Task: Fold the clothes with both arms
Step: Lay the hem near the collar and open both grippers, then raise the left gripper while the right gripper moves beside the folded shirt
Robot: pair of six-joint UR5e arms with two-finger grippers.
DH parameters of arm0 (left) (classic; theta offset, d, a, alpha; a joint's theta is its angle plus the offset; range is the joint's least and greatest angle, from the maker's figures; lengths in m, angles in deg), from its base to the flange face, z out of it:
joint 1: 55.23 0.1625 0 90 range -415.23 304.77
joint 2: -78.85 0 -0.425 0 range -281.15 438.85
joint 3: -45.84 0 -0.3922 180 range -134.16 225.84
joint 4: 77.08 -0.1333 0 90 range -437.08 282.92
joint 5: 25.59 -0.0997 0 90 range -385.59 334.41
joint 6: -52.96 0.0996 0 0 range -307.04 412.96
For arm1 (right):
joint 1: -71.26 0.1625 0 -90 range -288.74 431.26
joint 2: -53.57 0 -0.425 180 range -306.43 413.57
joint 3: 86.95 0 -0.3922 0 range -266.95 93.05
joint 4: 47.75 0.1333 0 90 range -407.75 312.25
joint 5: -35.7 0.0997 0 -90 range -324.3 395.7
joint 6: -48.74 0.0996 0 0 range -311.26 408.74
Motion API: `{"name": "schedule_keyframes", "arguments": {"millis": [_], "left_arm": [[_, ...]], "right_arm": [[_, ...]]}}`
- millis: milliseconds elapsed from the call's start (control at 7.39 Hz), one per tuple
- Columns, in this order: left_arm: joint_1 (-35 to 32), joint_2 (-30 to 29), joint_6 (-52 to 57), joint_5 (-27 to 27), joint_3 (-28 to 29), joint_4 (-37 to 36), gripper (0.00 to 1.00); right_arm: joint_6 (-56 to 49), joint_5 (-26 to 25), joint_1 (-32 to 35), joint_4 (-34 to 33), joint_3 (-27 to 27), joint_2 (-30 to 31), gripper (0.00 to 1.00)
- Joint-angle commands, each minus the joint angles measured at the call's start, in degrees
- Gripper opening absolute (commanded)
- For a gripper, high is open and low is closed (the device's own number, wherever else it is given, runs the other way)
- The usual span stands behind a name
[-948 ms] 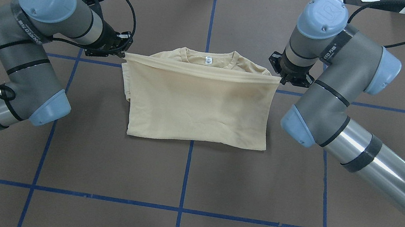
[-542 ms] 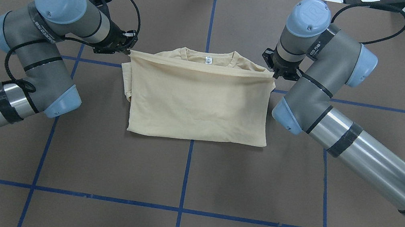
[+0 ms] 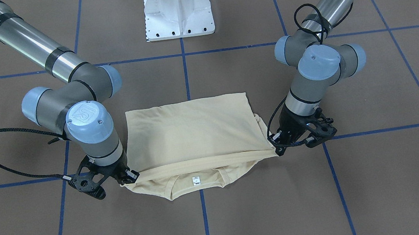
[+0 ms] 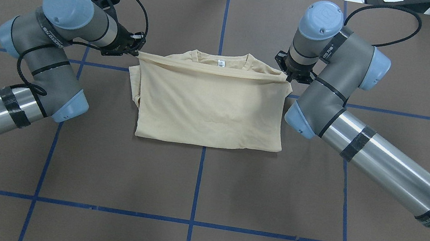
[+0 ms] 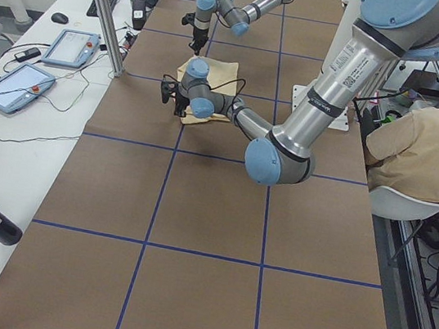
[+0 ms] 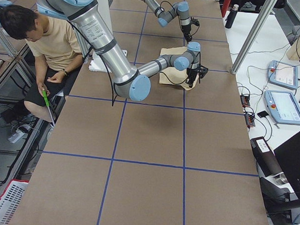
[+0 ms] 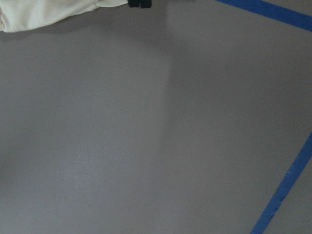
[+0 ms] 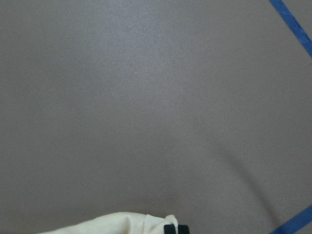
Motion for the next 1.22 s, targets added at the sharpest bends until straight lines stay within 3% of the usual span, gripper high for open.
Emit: {"name": "schedule_keyframes", "arguments": {"millis": [0,135,271,542,677,948,1083], "left_arm": [[0.04,-0.26,0.03,-0.19,0.46,0.10,0.00],[0.04,-0.26,0.03,-0.19,0.55,0.10,0.01],[0.22,-0.35,-0.05,-0.19,0.55,0.19,0.08],[0.40,-0.35,0.03,-0.19,0.55,0.19,0.37],[0.40,-0.26,-0.05,-0.19,0.55,0.11,0.40],[0.31,-0.26,-0.23,-0.19,-0.84,-0.07,0.44],[-0.04,0.35,-0.49,0.16,-4.77,-0.51,0.44]], "right_arm": [[0.00,-0.10,-0.03,0.14,-0.91,-0.35,0.25],[0.00,-0.10,-0.12,0.14,-1.79,-0.87,0.58],[0.17,-0.10,-0.12,0.14,-5.19,-3.66,0.69],[0.17,-0.10,-0.12,0.14,-5.49,-3.95,0.81],[0.43,-0.10,-0.12,0.22,-5.49,-4.30,0.93],[1.22,-0.01,0.66,0.40,-2.87,-4.48,0.98],[2.44,1.38,2.76,-0.38,2.11,-3.70,0.98]]}}
